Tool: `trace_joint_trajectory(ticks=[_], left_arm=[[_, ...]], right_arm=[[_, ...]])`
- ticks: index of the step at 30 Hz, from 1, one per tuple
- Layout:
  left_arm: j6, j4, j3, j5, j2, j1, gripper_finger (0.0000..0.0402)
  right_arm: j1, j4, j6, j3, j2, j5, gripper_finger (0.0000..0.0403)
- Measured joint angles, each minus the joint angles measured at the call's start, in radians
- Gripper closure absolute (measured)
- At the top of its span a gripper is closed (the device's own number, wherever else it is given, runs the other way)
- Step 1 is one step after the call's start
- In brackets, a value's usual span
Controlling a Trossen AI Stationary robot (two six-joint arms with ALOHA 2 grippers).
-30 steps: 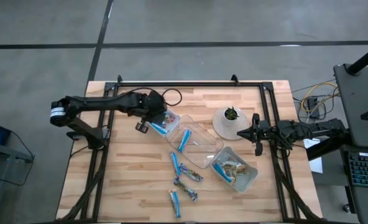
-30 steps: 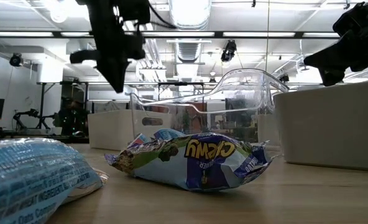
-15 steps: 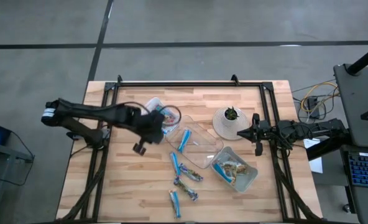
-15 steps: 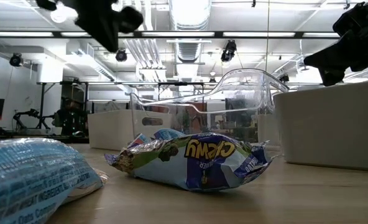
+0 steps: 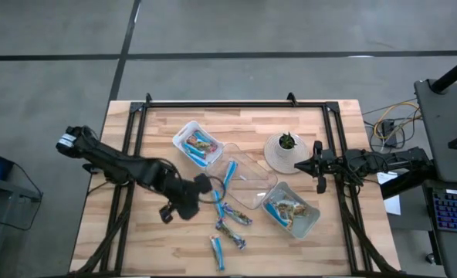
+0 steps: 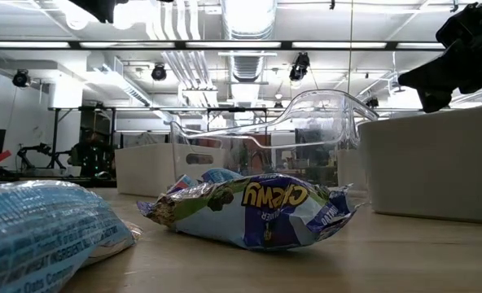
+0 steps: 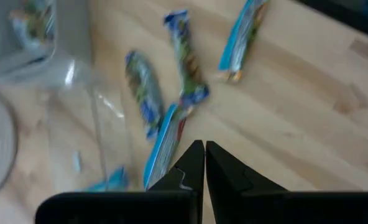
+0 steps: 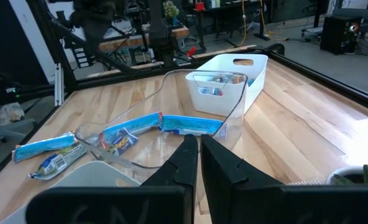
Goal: Pick and place Granola Bars by type
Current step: Put the red granola bar into the white bin
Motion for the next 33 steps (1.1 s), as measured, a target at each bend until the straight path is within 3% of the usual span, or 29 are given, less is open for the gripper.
trace_joint_trajectory(ticks=[15, 21, 25, 33], left_arm=[[0.051, 0.284, -0.001, -0.014, 0.166, -0.043, 0.0401], [0.050, 0.316, -0.001, -0.003, 0.205, -0.044, 0.0398], [0.033, 0.327, -0.001, 0.019, 0.207, -0.044, 0.0366], [-0.068, 0.333, -0.001, 0.019, 0.207, -0.046, 0.0259]], right_arm=[[0.000, 0.000, 0.000, 0.000, 0.000, 0.000, 0.0390], [0.000, 0.000, 0.000, 0.000, 0.000, 0.001, 0.0390], [0.000, 0.000, 0.000, 0.000, 0.000, 0.001, 0.0390], [0.000, 0.000, 0.000, 0.000, 0.000, 0.001, 0.0390]])
